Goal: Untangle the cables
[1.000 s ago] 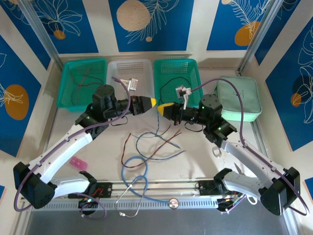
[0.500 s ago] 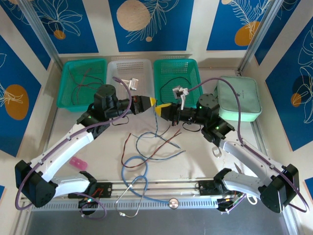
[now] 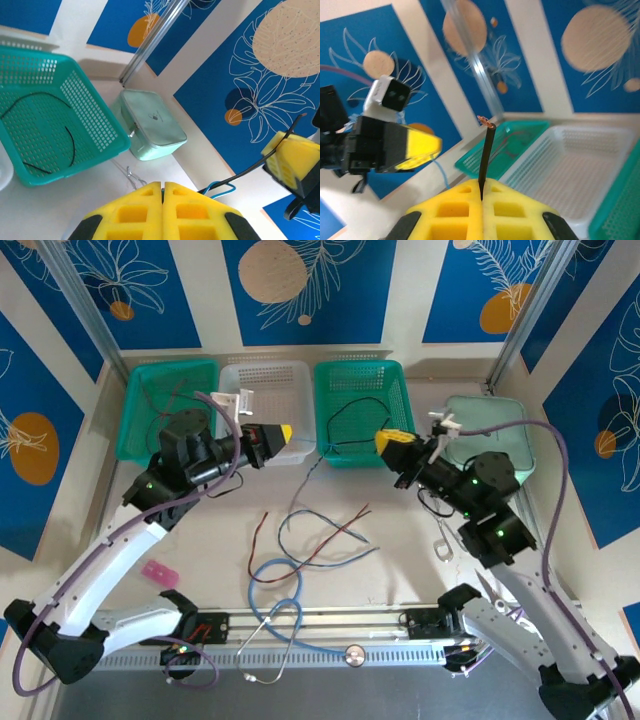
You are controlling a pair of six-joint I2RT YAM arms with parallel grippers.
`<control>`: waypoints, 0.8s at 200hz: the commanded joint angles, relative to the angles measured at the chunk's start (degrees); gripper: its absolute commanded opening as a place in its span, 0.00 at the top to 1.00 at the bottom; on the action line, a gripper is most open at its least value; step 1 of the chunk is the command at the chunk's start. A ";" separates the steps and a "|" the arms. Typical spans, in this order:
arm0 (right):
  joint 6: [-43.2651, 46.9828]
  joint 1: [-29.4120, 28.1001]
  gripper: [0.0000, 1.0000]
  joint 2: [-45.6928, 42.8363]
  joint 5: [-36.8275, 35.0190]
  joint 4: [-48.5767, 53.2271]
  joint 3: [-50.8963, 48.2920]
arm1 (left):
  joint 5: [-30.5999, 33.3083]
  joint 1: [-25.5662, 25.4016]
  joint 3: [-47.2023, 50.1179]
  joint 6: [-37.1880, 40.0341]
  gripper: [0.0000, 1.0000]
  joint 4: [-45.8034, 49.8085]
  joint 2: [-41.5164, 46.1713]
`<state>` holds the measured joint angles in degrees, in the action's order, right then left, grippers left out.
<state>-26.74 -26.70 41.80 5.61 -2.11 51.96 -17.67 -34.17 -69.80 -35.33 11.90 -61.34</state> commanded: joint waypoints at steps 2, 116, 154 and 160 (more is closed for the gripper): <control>3.75 0.76 1.00 -2.03 -8.10 3.43 3.45 | 3.58 0.76 -4.91 5.07 1.00 4.62 -0.65; 11.44 7.30 1.00 -11.70 -29.72 8.99 8.31 | 8.88 21.91 1.63 1.26 1.00 12.93 8.20; 12.94 8.85 1.00 -14.40 -34.87 9.38 8.11 | 7.98 28.73 3.62 -0.12 1.00 14.60 10.92; 13.15 9.03 1.00 -14.72 -35.49 9.60 8.15 | 8.17 29.58 3.84 -0.42 1.00 15.05 11.27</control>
<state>-16.10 -18.44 28.91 -23.44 7.35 58.78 -9.98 -7.99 -67.20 -34.26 24.95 -51.62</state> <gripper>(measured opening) 0.047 0.052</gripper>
